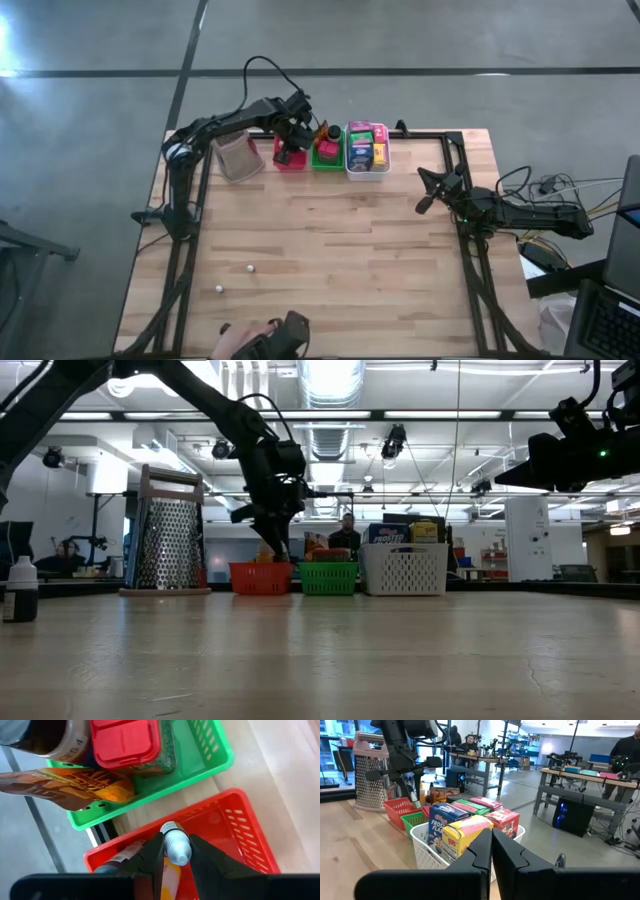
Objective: Pick & Place Kitchen Items
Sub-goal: Put the small black food coloring bottle into the red bin
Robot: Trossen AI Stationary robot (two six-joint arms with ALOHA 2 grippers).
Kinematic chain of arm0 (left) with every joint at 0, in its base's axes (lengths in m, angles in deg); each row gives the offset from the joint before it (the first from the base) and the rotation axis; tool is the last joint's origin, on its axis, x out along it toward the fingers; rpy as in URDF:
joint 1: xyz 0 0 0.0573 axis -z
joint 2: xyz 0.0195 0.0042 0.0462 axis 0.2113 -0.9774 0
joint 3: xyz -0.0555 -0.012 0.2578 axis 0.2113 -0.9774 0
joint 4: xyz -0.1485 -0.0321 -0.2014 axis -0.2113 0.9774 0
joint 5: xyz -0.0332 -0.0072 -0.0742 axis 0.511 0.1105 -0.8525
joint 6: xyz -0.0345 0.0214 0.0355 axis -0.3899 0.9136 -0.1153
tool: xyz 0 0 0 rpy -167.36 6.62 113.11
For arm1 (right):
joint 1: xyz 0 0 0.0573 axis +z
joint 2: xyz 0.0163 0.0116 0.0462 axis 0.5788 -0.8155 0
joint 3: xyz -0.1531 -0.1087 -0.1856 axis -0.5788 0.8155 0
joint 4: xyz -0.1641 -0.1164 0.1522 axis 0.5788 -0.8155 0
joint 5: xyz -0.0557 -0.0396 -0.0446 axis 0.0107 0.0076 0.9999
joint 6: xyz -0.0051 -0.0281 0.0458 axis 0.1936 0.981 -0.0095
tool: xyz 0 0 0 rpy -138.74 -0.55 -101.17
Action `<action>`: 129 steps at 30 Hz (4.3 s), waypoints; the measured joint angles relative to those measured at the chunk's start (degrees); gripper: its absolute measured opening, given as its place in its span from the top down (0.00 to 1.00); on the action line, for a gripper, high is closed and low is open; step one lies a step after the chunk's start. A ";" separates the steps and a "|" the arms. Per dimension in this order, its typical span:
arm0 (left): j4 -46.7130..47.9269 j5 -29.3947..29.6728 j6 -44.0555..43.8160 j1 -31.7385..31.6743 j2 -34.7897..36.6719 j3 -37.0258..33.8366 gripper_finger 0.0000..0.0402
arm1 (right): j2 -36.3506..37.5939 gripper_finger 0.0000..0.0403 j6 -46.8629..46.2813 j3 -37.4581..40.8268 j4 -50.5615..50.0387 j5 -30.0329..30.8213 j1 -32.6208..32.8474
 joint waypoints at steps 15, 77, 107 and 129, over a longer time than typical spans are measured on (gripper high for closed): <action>2.29 1.09 0.17 -0.22 -7.86 5.35 0.79 | 0.02 0.98 0.00 0.02 -0.02 -0.01 0.01; 3.03 4.96 1.46 0.22 -8.25 4.17 0.79 | 0.00 0.98 0.00 0.02 0.00 0.00 0.00; 0.42 8.65 1.03 2.00 -8.08 3.85 0.70 | 0.01 0.98 0.00 0.01 0.00 0.00 0.01; 5.05 8.63 -2.30 2.10 -8.03 8.45 0.70 | 0.02 0.98 0.00 0.02 -0.01 -0.01 0.02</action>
